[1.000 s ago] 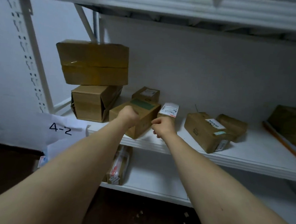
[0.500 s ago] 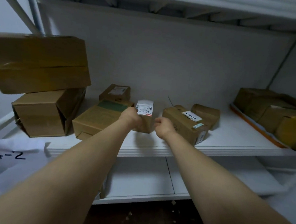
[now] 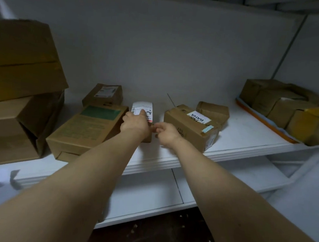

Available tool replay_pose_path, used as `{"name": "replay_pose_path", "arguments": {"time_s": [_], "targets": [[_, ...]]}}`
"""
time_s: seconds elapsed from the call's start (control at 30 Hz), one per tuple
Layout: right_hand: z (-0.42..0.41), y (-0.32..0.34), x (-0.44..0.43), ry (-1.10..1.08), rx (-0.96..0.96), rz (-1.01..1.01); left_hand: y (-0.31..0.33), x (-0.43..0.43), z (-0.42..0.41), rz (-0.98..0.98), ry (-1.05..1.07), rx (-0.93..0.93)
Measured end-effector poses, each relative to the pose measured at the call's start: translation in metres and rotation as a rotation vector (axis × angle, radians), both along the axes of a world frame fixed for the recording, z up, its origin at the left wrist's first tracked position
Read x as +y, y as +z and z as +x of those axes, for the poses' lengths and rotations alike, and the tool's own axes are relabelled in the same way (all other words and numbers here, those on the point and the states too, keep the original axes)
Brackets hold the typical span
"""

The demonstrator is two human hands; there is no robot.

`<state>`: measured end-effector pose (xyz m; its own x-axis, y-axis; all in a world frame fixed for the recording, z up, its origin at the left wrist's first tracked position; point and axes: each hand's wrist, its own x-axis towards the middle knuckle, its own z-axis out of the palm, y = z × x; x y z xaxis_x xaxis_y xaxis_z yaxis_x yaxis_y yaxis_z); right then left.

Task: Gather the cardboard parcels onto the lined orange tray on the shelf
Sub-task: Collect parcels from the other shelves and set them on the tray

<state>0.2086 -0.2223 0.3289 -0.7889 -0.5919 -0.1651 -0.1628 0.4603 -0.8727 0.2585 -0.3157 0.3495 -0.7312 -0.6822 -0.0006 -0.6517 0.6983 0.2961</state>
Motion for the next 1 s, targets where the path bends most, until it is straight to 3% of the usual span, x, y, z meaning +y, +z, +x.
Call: {"name": "replay_pose_path", "arguments": {"time_s": [0.13, 0.23, 0.4, 0.5, 0.67, 0.87, 1.0], "targets": [[0.0, -0.002, 0.001, -0.079, -0.007, -0.061, 0.004, 0.002, -0.002, 0.064, -0.063, 0.101], [0.002, 0.005, 0.0, -0.164, 0.109, -0.034, 0.016, -0.001, 0.006, 0.12, -0.028, 0.169], [0.027, 0.03, -0.013, -0.19, 0.381, 0.016, 0.026, -0.035, 0.043, -0.02, 0.179, 0.102], [0.046, 0.03, -0.036, 0.016, 0.262, -0.006, 0.024, -0.056, 0.073, -0.041, 0.333, -0.018], [0.081, 0.017, -0.068, 0.209, 0.01, 0.084, 0.015, -0.084, 0.113, 0.135, 0.588, -0.06], [0.086, 0.012, -0.069, 0.15, -0.323, -0.016, 0.013, -0.098, 0.133, 0.326, 0.542, 0.038], [0.091, 0.007, -0.062, 0.121, -0.398, -0.05, 0.022, -0.078, 0.143, 0.336, 0.489, 0.123]]}}
